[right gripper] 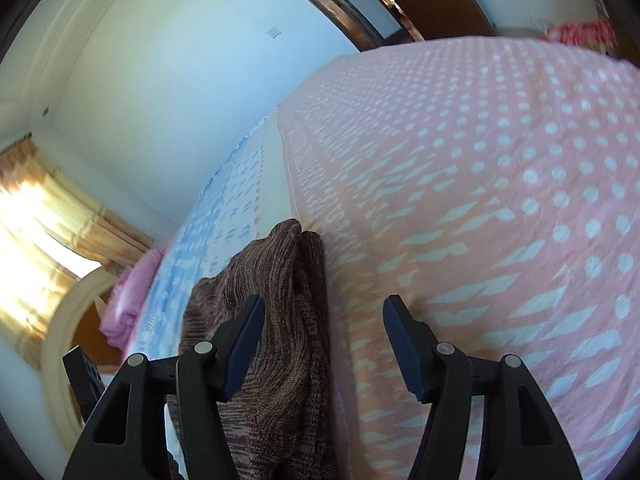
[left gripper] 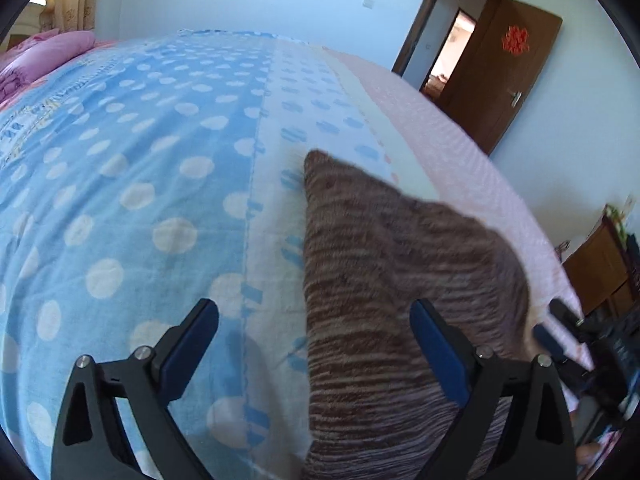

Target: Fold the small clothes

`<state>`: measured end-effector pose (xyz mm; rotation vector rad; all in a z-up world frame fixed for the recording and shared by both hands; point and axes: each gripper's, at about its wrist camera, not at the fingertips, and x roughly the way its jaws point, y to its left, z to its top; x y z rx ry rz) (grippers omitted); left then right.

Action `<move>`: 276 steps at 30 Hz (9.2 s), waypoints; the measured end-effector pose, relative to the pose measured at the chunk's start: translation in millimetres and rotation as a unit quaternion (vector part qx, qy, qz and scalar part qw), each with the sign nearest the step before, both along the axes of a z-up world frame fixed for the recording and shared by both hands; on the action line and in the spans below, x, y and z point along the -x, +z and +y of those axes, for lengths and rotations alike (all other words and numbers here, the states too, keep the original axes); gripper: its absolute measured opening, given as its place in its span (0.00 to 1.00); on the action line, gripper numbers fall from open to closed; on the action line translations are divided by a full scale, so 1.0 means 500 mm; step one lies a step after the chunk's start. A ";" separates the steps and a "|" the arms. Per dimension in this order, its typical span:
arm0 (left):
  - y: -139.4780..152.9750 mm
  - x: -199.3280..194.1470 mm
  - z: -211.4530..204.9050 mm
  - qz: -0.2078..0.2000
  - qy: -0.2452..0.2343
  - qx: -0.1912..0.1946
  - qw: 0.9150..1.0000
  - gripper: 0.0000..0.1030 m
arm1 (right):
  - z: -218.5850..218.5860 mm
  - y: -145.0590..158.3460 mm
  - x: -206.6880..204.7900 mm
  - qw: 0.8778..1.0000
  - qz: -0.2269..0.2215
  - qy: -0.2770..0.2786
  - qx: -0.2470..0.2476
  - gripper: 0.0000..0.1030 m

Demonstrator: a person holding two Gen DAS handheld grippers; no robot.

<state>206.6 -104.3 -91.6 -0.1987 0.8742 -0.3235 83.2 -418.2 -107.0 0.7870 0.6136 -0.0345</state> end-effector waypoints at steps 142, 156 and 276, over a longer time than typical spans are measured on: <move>0.071 0.239 -0.420 -0.114 -0.217 -0.088 0.965 0.33 | 0.010 0.153 0.255 0.905 0.036 -0.101 0.411 0.20; 0.004 0.198 -0.391 -0.045 -0.215 -0.115 0.969 0.78 | -0.177 0.076 0.315 0.984 0.069 -0.111 0.123 0.46; 0.318 0.652 -0.107 -0.211 -0.246 -0.087 0.942 0.95 | 0.196 0.518 0.973 0.895 -0.244 -0.145 0.345 0.73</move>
